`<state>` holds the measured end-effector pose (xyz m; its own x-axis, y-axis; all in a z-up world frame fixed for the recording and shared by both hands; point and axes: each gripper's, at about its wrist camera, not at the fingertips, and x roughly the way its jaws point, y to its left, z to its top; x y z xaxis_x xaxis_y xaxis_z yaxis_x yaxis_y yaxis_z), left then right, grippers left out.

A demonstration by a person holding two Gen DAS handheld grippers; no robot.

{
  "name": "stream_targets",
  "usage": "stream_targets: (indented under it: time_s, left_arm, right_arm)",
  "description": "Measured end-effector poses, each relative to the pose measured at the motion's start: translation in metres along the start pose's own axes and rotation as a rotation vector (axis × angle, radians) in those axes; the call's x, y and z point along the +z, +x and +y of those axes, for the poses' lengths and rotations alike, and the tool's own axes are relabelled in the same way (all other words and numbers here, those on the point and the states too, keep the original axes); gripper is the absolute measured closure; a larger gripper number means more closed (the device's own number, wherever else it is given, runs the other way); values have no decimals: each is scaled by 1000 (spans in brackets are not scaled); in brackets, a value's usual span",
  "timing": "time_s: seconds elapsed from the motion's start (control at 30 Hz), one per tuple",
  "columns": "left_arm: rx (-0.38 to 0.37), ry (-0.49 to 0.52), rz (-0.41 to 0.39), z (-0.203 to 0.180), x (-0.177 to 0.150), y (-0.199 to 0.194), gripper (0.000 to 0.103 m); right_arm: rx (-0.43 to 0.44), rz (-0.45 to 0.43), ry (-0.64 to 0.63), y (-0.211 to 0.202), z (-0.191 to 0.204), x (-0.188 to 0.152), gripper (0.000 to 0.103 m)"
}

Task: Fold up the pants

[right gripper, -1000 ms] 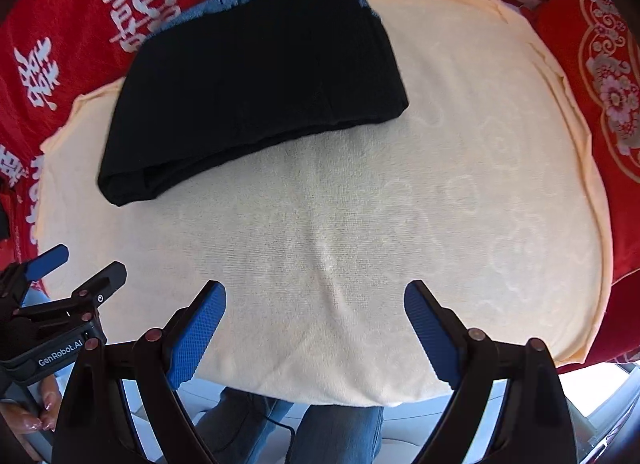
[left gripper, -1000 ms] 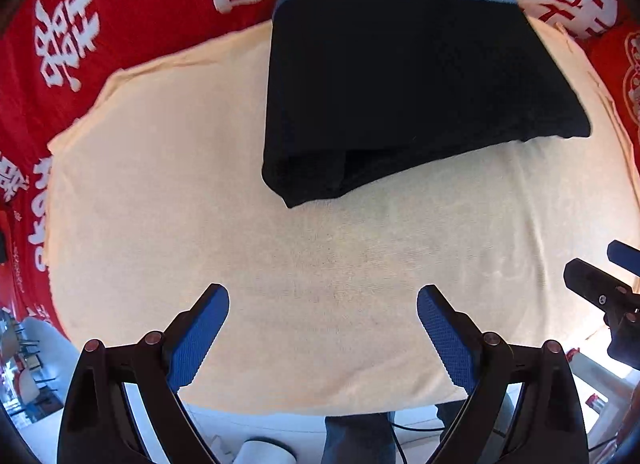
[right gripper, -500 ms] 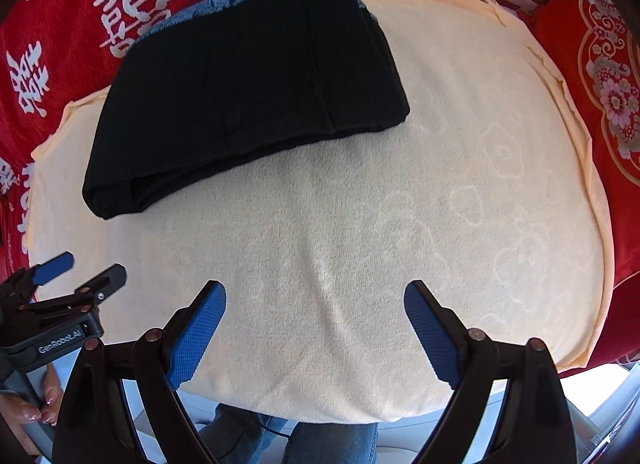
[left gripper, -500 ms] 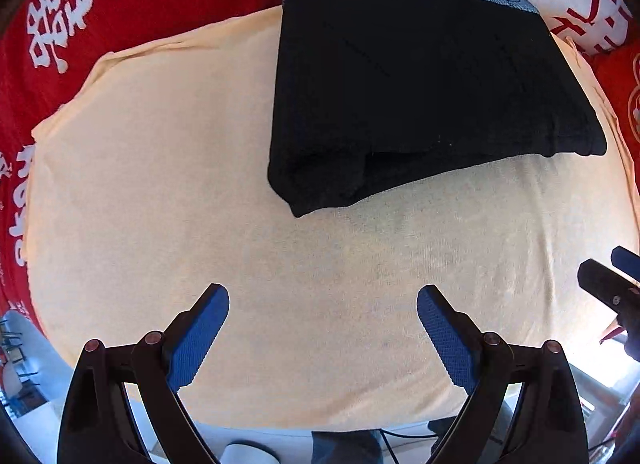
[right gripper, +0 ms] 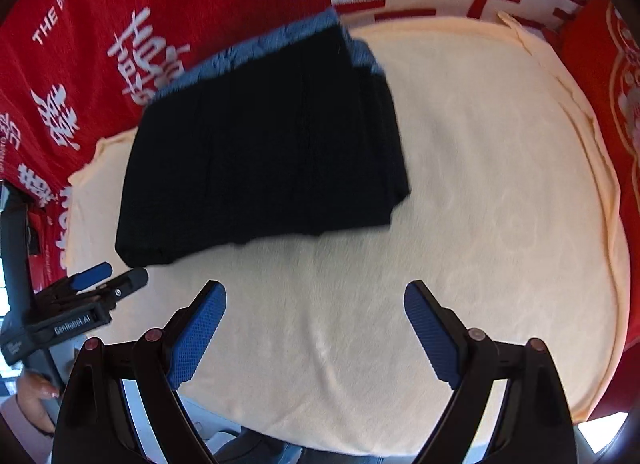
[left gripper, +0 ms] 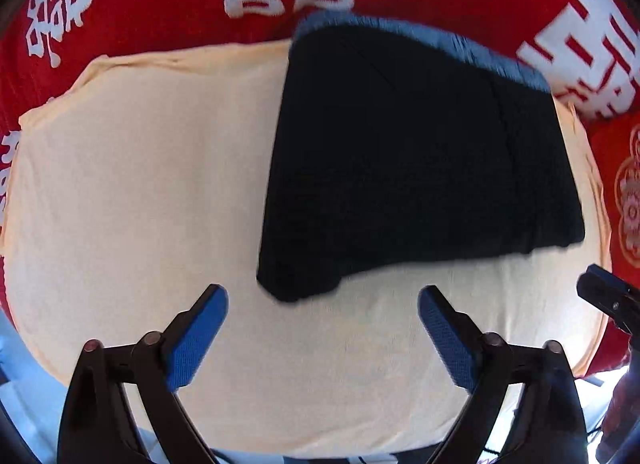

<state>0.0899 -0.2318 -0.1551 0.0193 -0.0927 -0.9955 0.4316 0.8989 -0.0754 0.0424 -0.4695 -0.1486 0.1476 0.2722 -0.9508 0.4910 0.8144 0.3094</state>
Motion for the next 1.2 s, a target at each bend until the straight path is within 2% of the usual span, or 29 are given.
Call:
stream_targets:
  time_s: [0.03, 0.1, 0.2, 0.27, 0.43, 0.63, 0.83, 1.0, 1.2]
  left_arm:
    - [4, -9, -5, 1, 7, 0, 0]
    - [2, -28, 5, 4, 19, 3, 0]
    - [-30, -58, 13, 12, 34, 6, 0]
    - [-44, -50, -4, 11, 40, 4, 0]
    - [6, -17, -79, 16, 70, -1, 0]
    - [-102, -74, -15, 37, 99, 35, 0]
    - [-191, -80, -30, 55, 107, 39, 0]
    - [-278, -20, -20, 72, 117, 59, 0]
    - [-403, -7, 21, 70, 121, 93, 0]
  right_arm:
    - [19, -5, 0, -2, -3, 5, 10]
    - [72, -22, -2, -4, -7, 17, 0]
    - [129, -31, -9, -5, -16, 32, 0]
    - [125, -24, -23, -3, -22, 41, 0]
    - [135, -19, -19, 5, -42, 70, 0]
    - [262, 1, 100, 30, -74, 107, 0]
    - [349, 70, 94, 54, -85, 114, 0]
    - [462, 120, 96, 71, -99, 115, 0]
    - [583, 131, 38, 82, -95, 126, 0]
